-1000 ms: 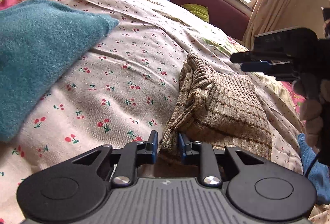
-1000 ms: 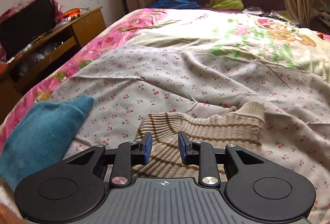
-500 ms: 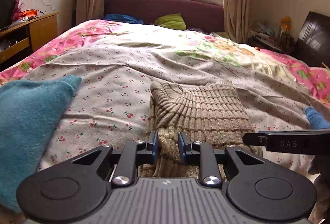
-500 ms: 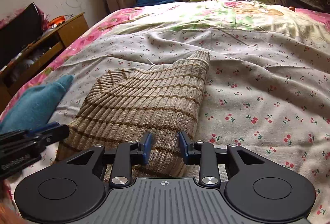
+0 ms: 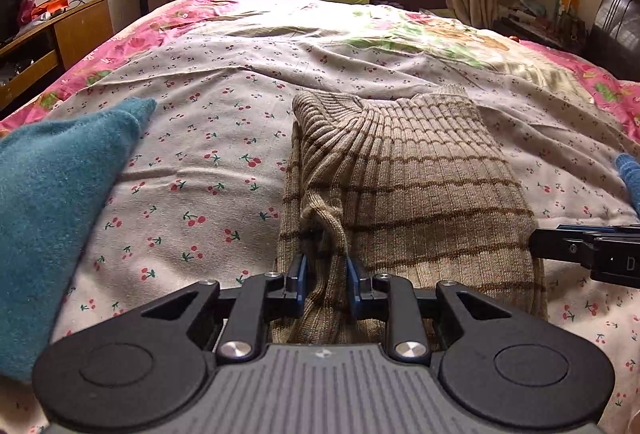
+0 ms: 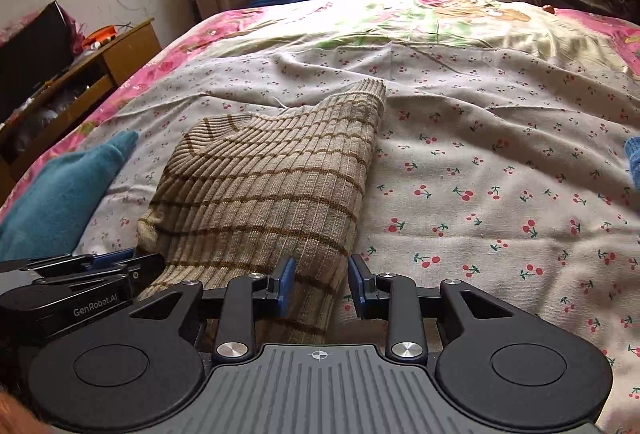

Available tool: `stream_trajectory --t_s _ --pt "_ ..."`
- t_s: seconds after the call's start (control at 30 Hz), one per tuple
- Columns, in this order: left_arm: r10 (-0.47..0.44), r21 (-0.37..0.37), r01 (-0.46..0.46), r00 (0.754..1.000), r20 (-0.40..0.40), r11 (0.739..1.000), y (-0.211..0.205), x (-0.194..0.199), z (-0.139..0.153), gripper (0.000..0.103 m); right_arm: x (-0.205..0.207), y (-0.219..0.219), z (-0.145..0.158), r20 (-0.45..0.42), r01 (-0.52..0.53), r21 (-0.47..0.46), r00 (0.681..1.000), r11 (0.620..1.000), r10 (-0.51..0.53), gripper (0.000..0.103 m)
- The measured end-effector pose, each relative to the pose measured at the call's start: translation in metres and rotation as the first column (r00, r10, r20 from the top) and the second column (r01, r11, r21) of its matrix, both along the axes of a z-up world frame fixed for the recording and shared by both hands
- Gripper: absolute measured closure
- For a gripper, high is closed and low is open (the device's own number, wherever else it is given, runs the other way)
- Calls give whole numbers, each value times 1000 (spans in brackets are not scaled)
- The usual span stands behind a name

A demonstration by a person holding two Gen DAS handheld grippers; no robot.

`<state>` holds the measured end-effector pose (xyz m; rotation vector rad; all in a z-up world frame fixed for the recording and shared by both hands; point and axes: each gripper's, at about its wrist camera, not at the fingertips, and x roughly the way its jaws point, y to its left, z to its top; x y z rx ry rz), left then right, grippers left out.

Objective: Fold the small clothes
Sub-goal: 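Press and smooth the folded sweater flat with both grippers, then release, then open both grippers and pull them back from the folded sweater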

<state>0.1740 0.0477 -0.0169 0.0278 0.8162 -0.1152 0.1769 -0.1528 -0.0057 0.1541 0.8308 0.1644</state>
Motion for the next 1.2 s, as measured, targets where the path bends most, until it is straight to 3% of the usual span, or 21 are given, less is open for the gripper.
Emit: stream_trajectory --t_s 0.17,0.33,0.5,0.77,1.2 --pt "-1 45 2 1000 -27 999 -5 3 -6 67 -7 5 -7 -37 4 -25 999 1000 -5 73" --pt "0 -4 0 1000 6 1000 -2 -8 6 67 -13 6 -3 -33 7 -41 999 999 -8 73" --pt "-7 43 8 999 -41 999 -5 -7 -6 67 -17 11 -6 -47 8 -68 999 998 -11 73" --pt "-14 32 15 999 -36 999 -6 -21 5 67 -28 16 -4 -64 3 -81 998 997 -8 73" --pt "-42 53 45 997 -59 998 -16 -48 14 67 -56 12 3 -74 5 -43 997 999 -9 73"
